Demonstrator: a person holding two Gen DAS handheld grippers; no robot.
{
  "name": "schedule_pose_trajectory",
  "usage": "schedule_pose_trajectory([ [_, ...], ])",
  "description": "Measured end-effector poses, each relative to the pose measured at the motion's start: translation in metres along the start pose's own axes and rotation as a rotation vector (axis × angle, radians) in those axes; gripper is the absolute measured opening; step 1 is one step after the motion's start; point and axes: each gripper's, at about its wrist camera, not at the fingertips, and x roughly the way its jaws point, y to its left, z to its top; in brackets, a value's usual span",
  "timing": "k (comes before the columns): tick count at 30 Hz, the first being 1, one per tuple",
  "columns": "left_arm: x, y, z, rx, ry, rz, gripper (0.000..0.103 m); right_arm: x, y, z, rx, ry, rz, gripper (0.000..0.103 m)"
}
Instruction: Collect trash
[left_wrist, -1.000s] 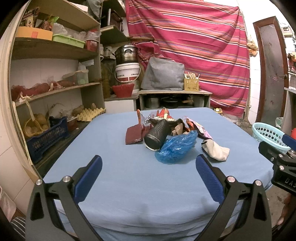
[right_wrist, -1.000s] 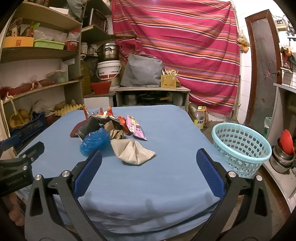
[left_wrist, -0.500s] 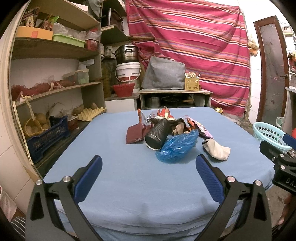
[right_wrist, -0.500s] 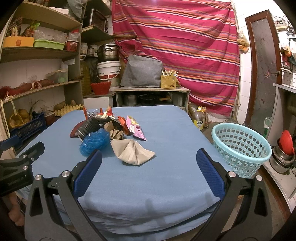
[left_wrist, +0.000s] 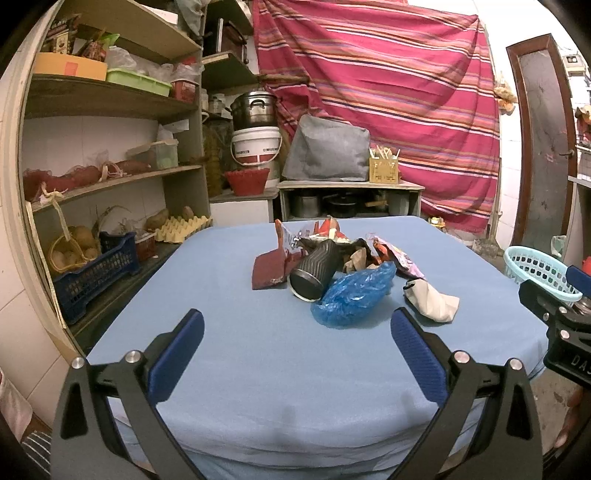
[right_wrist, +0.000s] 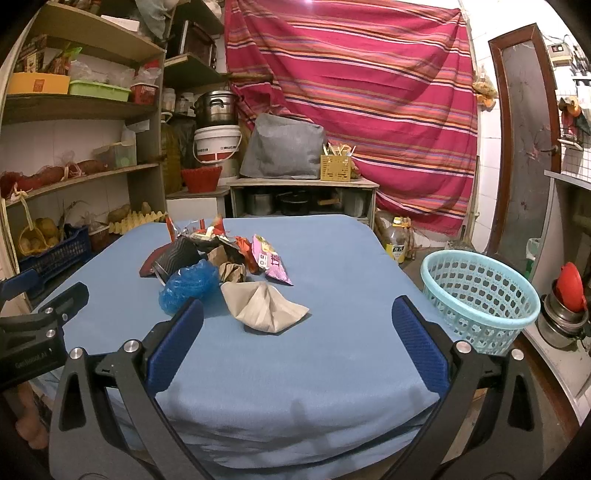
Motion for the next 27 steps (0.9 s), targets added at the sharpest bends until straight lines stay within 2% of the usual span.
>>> schedule_pose_trajectory([
  [27, 0.0041, -0.0020, -0.0003, -0.001, 0.014, 0.005, 0.099, 0.0025, -0.0057, -0.0016, 0.000, 0.001, -0.015, 0.099],
])
